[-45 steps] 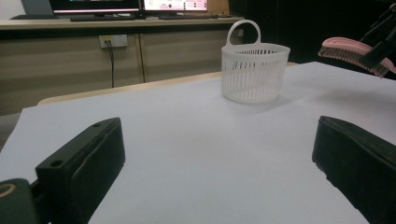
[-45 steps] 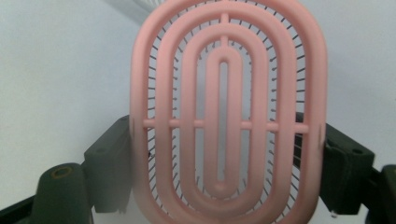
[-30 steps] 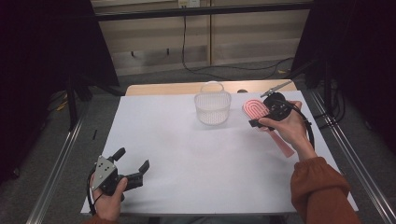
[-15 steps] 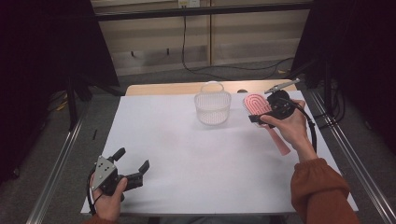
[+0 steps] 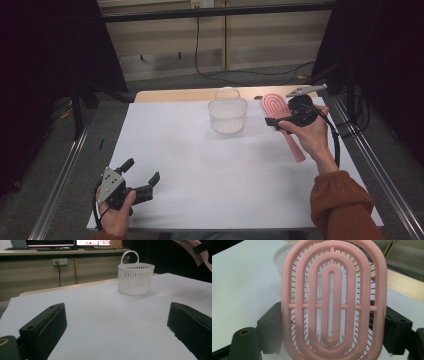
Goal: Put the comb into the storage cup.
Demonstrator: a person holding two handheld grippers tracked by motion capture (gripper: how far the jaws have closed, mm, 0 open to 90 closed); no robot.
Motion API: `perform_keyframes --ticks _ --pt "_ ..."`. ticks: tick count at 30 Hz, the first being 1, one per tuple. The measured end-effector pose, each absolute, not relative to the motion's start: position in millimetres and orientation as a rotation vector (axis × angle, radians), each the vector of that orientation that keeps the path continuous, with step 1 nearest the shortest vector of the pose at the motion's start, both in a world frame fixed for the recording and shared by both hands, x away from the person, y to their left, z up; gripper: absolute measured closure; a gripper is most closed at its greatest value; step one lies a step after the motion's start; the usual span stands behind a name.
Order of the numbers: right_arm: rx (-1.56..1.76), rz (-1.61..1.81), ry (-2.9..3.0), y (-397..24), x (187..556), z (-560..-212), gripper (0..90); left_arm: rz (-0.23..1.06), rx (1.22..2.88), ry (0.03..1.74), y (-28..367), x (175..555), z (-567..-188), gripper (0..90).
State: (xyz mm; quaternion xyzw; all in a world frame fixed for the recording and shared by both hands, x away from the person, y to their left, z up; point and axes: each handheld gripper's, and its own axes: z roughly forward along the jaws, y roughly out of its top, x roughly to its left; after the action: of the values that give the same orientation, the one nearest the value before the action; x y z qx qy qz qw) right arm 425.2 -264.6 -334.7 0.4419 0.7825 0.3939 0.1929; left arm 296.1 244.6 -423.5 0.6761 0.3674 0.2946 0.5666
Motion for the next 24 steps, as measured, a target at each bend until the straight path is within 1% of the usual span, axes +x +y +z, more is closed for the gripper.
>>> perform_keyframes --ticks 24 --pt "1.148 1.207 2.036 -259.4 417.7 -332.3 19.7 0.699 1.587 0.862 245.7 295.0 -422.4 2.7"
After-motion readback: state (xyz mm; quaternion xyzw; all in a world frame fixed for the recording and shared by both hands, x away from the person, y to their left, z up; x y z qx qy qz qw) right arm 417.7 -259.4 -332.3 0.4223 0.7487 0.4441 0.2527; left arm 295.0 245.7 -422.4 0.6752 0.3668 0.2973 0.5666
